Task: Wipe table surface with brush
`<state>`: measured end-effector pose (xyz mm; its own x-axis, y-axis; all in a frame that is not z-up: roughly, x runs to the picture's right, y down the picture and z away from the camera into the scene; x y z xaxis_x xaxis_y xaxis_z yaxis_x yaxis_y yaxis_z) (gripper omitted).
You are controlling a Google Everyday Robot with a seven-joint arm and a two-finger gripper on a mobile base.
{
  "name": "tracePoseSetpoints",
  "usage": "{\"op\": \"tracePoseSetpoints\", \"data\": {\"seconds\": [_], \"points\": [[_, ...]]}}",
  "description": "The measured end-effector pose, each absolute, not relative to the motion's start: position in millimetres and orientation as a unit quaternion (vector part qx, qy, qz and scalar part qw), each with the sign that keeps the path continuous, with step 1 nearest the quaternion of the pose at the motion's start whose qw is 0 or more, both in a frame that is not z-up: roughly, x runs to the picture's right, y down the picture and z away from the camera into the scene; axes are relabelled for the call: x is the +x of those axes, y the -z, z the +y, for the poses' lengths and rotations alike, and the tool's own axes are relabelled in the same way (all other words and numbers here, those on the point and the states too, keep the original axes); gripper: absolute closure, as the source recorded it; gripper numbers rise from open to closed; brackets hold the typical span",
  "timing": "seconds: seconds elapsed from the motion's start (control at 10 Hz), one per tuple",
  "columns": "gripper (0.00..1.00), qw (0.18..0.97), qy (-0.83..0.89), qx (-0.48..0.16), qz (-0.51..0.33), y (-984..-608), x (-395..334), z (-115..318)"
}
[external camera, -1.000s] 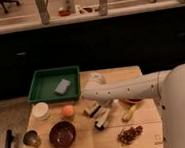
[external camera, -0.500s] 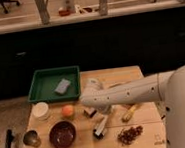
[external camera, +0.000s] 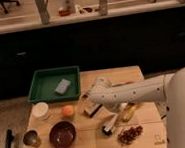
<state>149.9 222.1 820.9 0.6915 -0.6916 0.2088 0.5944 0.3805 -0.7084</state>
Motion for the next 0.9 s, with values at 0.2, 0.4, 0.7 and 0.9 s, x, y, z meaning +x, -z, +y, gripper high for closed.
{"op": "tracePoseSetpoints", "data": {"seconds": [0.2,0.4,0.7,0.9], "points": [[1.0,0.832,0.379,-0.398,0.076,-835,153,208],[1.0,0.834,0.384,-0.39,0.075,-841,142,200],[1.0,0.836,0.405,-0.366,0.046,-838,100,199],[1.0,0.833,0.42,-0.361,0.022,-825,86,214]]}}
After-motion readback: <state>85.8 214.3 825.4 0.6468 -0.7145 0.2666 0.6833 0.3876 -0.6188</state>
